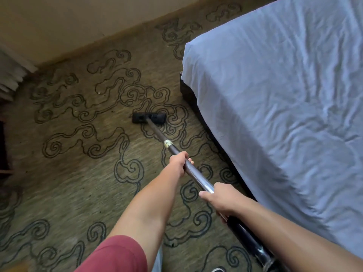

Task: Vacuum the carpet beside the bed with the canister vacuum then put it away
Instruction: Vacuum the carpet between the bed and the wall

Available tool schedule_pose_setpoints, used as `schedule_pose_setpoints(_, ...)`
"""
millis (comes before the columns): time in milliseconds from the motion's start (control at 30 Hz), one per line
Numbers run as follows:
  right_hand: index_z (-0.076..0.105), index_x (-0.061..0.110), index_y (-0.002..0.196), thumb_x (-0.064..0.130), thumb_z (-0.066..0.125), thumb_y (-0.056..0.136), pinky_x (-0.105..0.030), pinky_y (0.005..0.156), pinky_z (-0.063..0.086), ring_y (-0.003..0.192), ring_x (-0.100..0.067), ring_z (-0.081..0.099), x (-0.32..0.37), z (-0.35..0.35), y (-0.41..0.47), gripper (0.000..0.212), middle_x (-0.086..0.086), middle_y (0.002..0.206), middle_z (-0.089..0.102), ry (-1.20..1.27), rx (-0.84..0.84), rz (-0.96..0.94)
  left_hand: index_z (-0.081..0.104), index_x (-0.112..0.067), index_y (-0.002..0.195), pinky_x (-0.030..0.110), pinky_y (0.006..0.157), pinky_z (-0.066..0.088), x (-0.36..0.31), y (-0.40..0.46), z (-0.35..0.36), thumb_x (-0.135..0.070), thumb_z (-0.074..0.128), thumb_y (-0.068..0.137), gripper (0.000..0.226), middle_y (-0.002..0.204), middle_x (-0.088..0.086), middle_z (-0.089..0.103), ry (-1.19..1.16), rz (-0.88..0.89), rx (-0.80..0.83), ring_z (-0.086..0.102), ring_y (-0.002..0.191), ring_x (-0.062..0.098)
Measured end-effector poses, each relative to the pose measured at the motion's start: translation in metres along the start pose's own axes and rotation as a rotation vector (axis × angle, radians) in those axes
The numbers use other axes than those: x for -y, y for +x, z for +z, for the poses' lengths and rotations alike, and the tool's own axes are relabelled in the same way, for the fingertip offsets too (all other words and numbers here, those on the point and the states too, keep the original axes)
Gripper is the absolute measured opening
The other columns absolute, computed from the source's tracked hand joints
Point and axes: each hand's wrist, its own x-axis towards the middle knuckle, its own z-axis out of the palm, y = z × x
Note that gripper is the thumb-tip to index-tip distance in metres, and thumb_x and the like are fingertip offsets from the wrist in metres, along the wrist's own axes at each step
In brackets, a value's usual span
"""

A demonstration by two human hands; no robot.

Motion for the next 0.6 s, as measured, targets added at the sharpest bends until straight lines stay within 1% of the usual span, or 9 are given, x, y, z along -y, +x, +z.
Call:
schedule_pose_setpoints(100,0.063,0.007,0.115,0.060,0.059,0.090,-0.031,0.071,0.048,0.098,-0.034,0.070,0.016,-0.006,0.008,0.059,-0.016,0.111,0.071,-0.016,-0.002,-0.001,0.045,-0.004,0.083,0.032,0.052,0.048,-0.016,0.012,-0.005,0.004,0.053,0.091,0.014,0.067,0.013,0.049,-0.008,0.004,0.012,0.049,0.052,0.024)
schedule_pose_setpoints(233,0.061,0.008,0.112,0.065,0.061,0.089,-0.031,0.068,0.049,0.094,-0.033,0.071,0.041,-0.010,0.024,0.061,-0.014,0.109,0.071,-0.028,-0.001,0.003,0.048,-0.005,0.089,0.024,0.041,0.049,-0.039,0.031,-0.014,0.001,0.055,0.092,0.010,0.067,0.011,0.050,-0.014,-0.031,0.016,0.050,0.052,0.021)
schedule_pose_setpoints(300,0.060,0.010,0.106,0.064,0.060,0.090,-0.032,0.071,0.048,0.100,-0.034,0.071,0.060,-0.011,0.033,0.057,-0.016,0.111,0.072,-0.036,0.012,-0.014,0.049,-0.005,0.085,0.022,0.040,0.048,-0.056,0.041,-0.023,0.000,0.058,0.093,0.013,0.064,0.010,0.049,-0.039,-0.038,0.014,0.048,0.050,0.020)
schedule_pose_setpoints(367,0.057,0.011,0.101,0.062,0.060,0.091,-0.034,0.075,0.052,0.100,-0.036,0.071,0.084,-0.017,0.042,0.052,-0.018,0.108,0.073,-0.008,0.033,-0.031,0.050,-0.005,0.082,0.020,0.038,0.046,-0.076,0.052,-0.028,0.000,0.059,0.093,0.015,0.063,0.010,0.048,-0.066,-0.020,-0.004,0.047,0.049,0.020)
schedule_pose_setpoints(400,0.058,0.010,0.100,0.061,0.060,0.092,-0.035,0.077,0.054,0.100,-0.037,0.072,0.097,-0.021,0.047,0.052,-0.018,0.105,0.073,0.003,0.042,-0.033,0.050,-0.004,0.083,0.020,0.037,0.044,-0.086,0.056,-0.030,0.001,0.058,0.093,0.014,0.063,0.010,0.048,-0.069,0.000,-0.028,0.046,0.048,0.020)
schedule_pose_setpoints(467,0.060,0.010,0.101,0.060,0.060,0.093,-0.035,0.080,0.054,0.103,-0.038,0.071,0.125,-0.032,0.060,0.050,-0.019,0.108,0.072,-0.002,0.049,-0.040,0.052,-0.001,0.094,0.022,0.038,0.044,-0.109,0.062,-0.033,0.003,0.058,0.092,0.007,0.064,0.012,0.050,-0.039,0.035,-0.077,0.049,0.046,0.021)
schedule_pose_setpoints(533,0.064,0.008,0.106,0.060,0.059,0.094,-0.034,0.083,0.053,0.105,-0.036,0.070,0.147,-0.043,0.068,0.053,-0.019,0.114,0.072,-0.003,0.046,-0.032,0.053,0.002,0.109,0.025,0.038,0.047,-0.128,0.063,-0.035,0.003,0.059,0.092,0.018,0.066,0.016,0.056,0.029,0.036,-0.078,0.054,0.043,0.023)
schedule_pose_setpoints(567,0.065,0.006,0.109,0.060,0.058,0.094,-0.033,0.083,0.053,0.105,-0.035,0.069,0.164,-0.049,0.075,0.057,-0.017,0.114,0.072,0.000,0.047,-0.032,0.052,0.004,0.116,0.027,0.037,0.049,-0.145,0.065,-0.038,0.002,0.060,0.092,0.025,0.072,0.020,0.060,0.057,0.042,-0.063,0.056,0.042,0.025)
schedule_pose_setpoints(600,0.065,0.005,0.112,0.061,0.058,0.094,-0.031,0.080,0.052,0.104,-0.033,0.069,0.179,-0.053,0.083,0.059,-0.015,0.113,0.072,-0.005,0.046,-0.032,0.051,0.007,0.122,0.029,0.037,0.050,-0.159,0.066,-0.041,0.003,0.061,0.092,0.032,0.083,0.025,0.064,0.083,0.048,-0.056,0.057,0.045,0.027)
